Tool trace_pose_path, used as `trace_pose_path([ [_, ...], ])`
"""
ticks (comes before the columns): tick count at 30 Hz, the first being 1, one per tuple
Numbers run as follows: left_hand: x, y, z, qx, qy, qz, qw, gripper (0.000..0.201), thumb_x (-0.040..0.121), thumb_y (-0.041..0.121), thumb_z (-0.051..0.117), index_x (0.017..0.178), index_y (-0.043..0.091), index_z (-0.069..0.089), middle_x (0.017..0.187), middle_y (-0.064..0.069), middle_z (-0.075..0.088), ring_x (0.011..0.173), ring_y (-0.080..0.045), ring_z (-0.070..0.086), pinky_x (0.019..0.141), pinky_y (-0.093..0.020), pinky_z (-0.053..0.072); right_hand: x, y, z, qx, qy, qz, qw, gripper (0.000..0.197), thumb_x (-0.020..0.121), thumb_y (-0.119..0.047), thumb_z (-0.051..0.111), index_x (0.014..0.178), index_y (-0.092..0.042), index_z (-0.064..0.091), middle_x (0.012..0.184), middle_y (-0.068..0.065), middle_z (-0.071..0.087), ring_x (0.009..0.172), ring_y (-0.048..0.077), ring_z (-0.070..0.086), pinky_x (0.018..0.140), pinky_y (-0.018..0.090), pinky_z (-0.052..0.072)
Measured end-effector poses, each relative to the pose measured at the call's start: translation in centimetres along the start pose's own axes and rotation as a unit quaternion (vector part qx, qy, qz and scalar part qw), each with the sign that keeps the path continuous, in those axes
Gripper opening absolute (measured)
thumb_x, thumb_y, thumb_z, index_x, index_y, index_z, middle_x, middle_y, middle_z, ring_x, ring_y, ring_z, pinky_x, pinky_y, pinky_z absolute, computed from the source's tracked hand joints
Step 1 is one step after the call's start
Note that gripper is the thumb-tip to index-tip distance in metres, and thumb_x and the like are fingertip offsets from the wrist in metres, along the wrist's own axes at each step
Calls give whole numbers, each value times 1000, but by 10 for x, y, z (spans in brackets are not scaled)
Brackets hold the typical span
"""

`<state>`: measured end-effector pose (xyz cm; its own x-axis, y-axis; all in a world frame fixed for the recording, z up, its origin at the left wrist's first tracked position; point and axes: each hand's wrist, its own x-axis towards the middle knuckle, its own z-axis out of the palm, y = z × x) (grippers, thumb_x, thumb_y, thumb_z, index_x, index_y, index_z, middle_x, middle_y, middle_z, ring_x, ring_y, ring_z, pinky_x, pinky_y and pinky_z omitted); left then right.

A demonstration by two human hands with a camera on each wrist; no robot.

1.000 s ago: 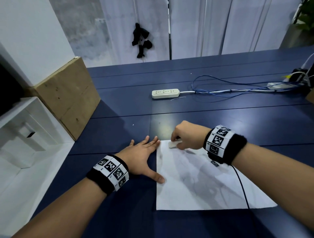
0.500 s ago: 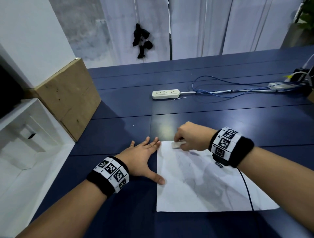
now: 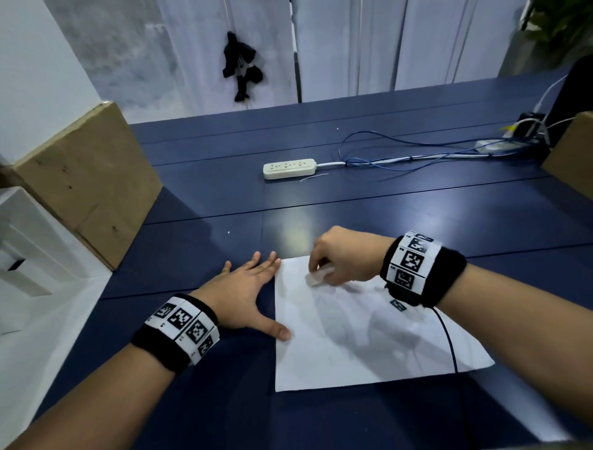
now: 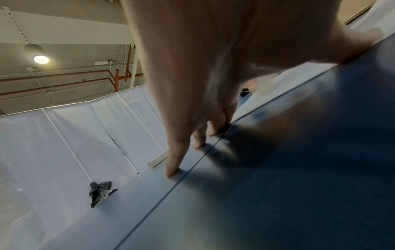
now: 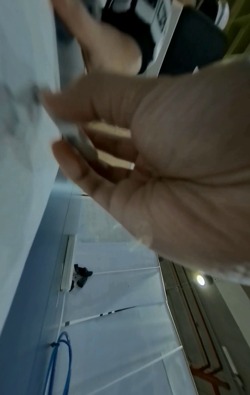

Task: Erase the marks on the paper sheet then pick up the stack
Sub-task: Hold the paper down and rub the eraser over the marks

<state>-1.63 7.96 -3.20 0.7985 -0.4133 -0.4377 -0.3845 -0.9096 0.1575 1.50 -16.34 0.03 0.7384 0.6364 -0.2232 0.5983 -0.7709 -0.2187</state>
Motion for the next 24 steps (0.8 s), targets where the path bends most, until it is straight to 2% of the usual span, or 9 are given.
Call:
trace_pose_path([
  [2,1,-1,0,5,-2,0,1000,145,50,97,59,159,31,-10,161,22,-20,149,-5,-20,122,-58,-4,-13,-7,2,27,-61,-14,998,30,76,-24,74,106,-24,76,96,-3,73,88,17,64,79,34,55],
  [4,1,-1,1,9,-8,-1,1000,145,50,98,59,159,31,-11,161,22,-21,150,-6,-20,122,-58,-4,-16,-11,2,33,-77,-18,996,30,77,-25,75,107,-25,75,96,-6,73,86,14,64,79,32,55],
  [9,-2,1,0,8,-8,-2,1000,145,50,98,58,159,29,-10,162,20,-19,151,-7,-18,121,-59,-2,8,-11,-6,-4,21,19,1000,31,80,-19,71,110,-19,74,100,5,74,95,27,66,84,36,55],
  [11,-1,1,0,11,-9,-5,1000,145,50,98,58,159,28,-9,163,19,-18,151,-8,-16,121,-60,-1,11,-11,-7,-10,34,24,999,30,81,-20,71,110,-18,74,97,4,73,95,27,66,82,34,55],
  [13,0,0,0,12,-6,-4,1000,145,50,97,58,159,28,-8,163,19,-17,151,-8,-16,121,-60,-1,4,-11,-5,-5,11,13,1000,29,81,-26,74,109,-21,75,92,-2,71,90,22,65,80,31,54],
  [16,-1,0,-1,12,-5,-3,1000,144,52,96,59,159,28,-9,163,18,-18,151,-8,-17,121,-61,-2,-10,-16,-3,1,-66,-22,998,30,77,-28,76,107,-26,77,93,-6,75,81,12,61,79,28,54],
  [17,-1,0,-1,13,-5,-3,1000,144,52,96,60,159,28,-9,163,18,-18,151,-8,-17,121,-61,-2,-9,-17,-4,-3,-62,-24,998,31,77,-26,76,108,-25,76,95,-5,75,82,13,62,80,29,54],
  [21,-2,1,-1,9,-3,-4,1000,145,50,96,59,160,27,-7,163,18,-17,151,-9,-17,120,-62,-2,13,-8,-11,-28,38,18,999,31,80,-19,69,110,-17,75,105,5,75,99,26,65,83,33,53],
  [24,-1,0,-1,9,-2,-3,1000,146,49,97,58,159,28,-8,163,19,-17,151,-8,-17,120,-62,-2,12,-2,-11,-13,40,21,999,31,78,-19,71,108,-18,76,103,4,76,97,25,67,83,32,54],
])
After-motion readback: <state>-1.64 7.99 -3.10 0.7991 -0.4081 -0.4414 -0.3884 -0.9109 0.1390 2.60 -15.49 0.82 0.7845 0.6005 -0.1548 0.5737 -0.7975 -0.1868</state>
